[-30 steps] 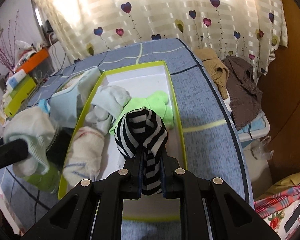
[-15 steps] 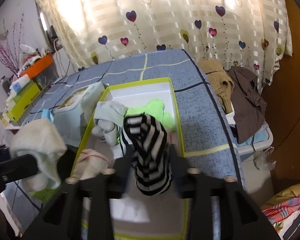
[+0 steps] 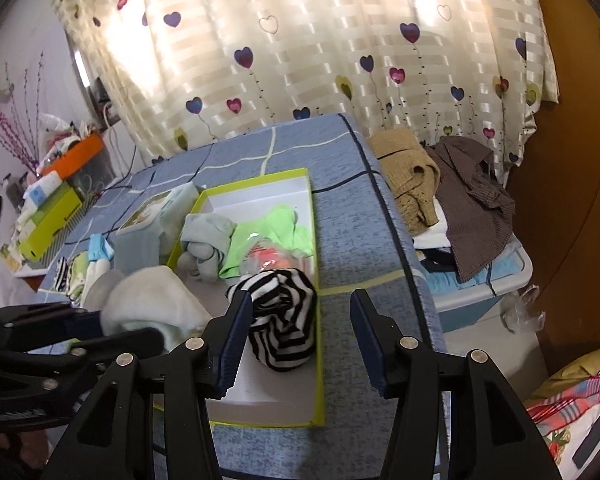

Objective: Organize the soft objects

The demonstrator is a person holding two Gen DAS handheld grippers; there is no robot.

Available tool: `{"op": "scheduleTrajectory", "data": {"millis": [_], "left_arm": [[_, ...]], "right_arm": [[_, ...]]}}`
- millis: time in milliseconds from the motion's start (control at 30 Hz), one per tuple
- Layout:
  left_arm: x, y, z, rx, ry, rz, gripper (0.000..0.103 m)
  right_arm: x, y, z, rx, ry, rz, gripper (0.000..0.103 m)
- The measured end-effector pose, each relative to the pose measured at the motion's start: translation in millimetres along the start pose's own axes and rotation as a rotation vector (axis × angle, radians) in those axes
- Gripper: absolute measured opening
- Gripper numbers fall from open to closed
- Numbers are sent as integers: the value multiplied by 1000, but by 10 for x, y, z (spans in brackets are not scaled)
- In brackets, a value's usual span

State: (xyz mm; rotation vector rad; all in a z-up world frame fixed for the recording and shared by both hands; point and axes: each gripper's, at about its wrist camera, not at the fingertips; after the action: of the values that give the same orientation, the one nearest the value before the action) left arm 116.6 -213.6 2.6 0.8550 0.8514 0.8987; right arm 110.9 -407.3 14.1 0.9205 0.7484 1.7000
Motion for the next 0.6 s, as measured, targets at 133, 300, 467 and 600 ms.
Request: {"op": "scheduleTrajectory", "data": {"millis": [133,300,467,600], "left_arm": [[-18,-81,35,19,1,7,39],[-43,-81,36,12,-14,-8,43],[-7,-17,3,3,3,-15,43],[49,99,-34,-21,27,-25,43]], "right_arm": [[-62,6,-10,0,-13,6,50],[-81,5,-15,-1,-15,12,50],[-50,40,-17,-4,-10,20,50],[68,94,-49,-3,22,34,50]]}}
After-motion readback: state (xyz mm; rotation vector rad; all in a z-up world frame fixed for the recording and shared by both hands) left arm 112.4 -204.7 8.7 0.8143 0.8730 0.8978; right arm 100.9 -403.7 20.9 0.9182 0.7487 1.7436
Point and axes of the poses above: each gripper's, at about its wrist camera, not at the fingertips, and y roughly against the way its jaws point, x to its left, z to its top, and after that the axes turned 14 degrees about x, right-handed
